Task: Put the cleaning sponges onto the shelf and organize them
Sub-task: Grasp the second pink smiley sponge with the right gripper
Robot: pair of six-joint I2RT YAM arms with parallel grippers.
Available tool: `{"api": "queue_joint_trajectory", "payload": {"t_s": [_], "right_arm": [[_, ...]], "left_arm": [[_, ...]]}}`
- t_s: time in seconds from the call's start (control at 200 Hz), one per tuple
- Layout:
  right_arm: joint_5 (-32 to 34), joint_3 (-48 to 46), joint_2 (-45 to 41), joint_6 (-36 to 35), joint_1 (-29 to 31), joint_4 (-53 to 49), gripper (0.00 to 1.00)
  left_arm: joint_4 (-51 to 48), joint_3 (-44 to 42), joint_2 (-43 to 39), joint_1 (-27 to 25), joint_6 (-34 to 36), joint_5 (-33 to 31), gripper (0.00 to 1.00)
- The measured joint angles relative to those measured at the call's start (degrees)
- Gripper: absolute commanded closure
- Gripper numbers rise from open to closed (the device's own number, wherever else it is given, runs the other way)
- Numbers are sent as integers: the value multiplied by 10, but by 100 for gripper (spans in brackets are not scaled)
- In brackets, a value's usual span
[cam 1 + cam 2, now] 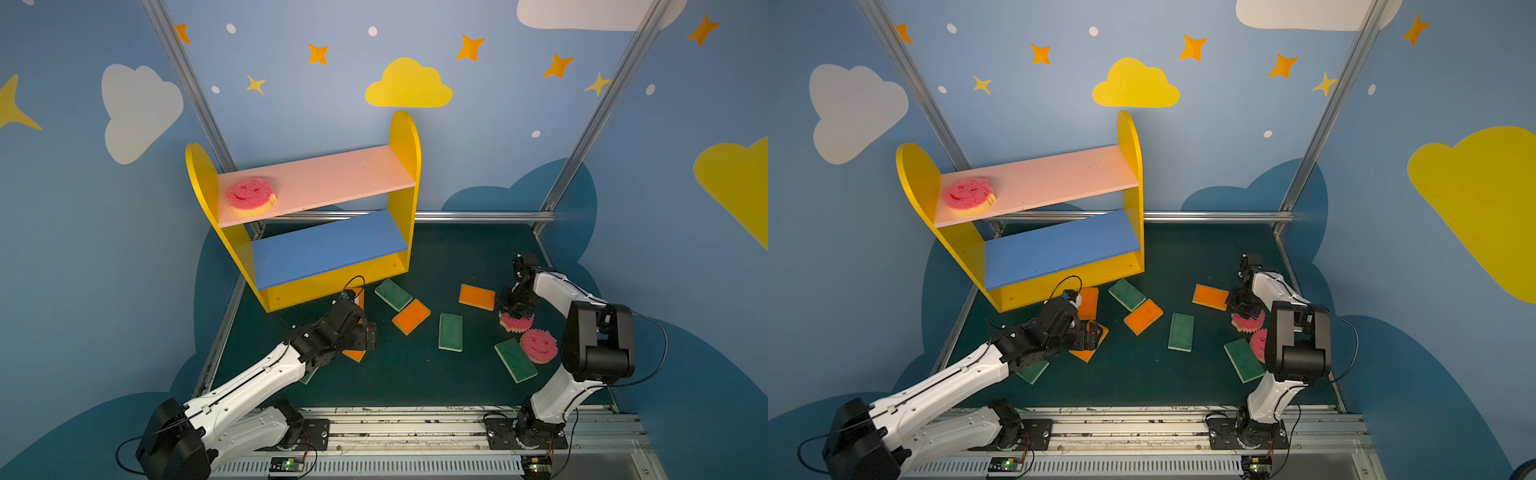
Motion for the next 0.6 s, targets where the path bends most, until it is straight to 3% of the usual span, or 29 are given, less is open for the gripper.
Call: {"api": "queue_joint_trajectory", "payload": {"t_s": [0.165, 0.601], "right_arm": [[10, 0, 0, -6, 8, -1, 90], [6, 20, -43, -15, 57, -34, 94]], "left_arm": [[-12, 1, -9, 0, 0, 3, 1], [-55, 28, -38, 2, 1, 8, 0]]}}
